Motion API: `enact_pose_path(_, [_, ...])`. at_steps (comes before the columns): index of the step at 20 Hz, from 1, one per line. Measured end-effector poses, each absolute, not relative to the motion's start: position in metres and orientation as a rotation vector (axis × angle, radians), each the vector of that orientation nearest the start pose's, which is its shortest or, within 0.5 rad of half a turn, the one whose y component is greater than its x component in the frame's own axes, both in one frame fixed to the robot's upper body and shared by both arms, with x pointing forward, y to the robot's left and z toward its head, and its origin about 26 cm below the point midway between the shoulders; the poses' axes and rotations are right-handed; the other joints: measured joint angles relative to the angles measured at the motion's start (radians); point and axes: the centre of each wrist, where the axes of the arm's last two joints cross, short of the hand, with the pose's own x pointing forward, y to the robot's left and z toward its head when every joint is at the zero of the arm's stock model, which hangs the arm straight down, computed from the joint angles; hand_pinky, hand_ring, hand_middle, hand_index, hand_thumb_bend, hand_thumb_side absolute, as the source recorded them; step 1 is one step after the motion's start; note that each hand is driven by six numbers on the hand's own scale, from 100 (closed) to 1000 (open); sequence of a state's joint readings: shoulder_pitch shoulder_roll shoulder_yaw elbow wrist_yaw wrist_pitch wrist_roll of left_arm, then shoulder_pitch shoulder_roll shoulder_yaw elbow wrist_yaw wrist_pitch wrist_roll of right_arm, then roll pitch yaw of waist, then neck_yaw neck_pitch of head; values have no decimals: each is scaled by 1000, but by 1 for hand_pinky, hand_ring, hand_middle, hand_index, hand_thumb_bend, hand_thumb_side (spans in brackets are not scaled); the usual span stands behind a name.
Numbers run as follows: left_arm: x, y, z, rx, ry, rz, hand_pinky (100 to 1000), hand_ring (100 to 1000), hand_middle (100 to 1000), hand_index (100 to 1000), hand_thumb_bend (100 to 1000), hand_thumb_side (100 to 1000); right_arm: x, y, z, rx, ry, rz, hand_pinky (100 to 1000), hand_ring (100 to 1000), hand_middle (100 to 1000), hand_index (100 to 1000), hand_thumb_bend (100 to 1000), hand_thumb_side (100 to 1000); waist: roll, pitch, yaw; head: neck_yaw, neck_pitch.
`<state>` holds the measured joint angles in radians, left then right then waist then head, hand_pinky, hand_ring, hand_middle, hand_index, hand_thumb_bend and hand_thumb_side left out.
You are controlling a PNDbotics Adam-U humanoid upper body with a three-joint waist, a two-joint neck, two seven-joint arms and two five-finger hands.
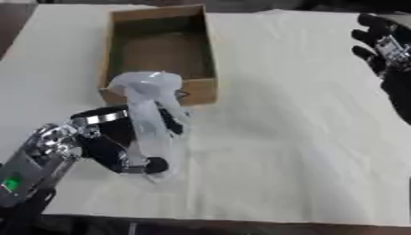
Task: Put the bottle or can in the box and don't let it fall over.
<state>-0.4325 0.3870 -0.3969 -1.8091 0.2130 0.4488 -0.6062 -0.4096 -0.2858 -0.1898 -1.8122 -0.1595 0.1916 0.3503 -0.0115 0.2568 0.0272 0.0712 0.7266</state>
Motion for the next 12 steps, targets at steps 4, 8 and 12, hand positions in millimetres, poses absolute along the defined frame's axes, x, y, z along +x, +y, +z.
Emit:
enact_pose_path(4, [326,177,153,-574,-1346,-1111,973,1000,964,726,442,114,336,-303,202,113,-2006,416,1000,1000,1000,866,100,582,0,2,-2,0,0])
enact_pose_path(8, [328,178,149,-568,-1339,-1095,940,1000,943,698,437,100,336,-302,203,113,-2009,417,1000,1000,1000,865,100,582,-1,2,-2,0,0])
enact_pose_path(12, [330,177,145,-567,-1333,-1076,910,1000,924,677,423,100,336,-302,203,113,-2009,417,1000,1000,1000,863,100,581,-3,4,-2,0,-4])
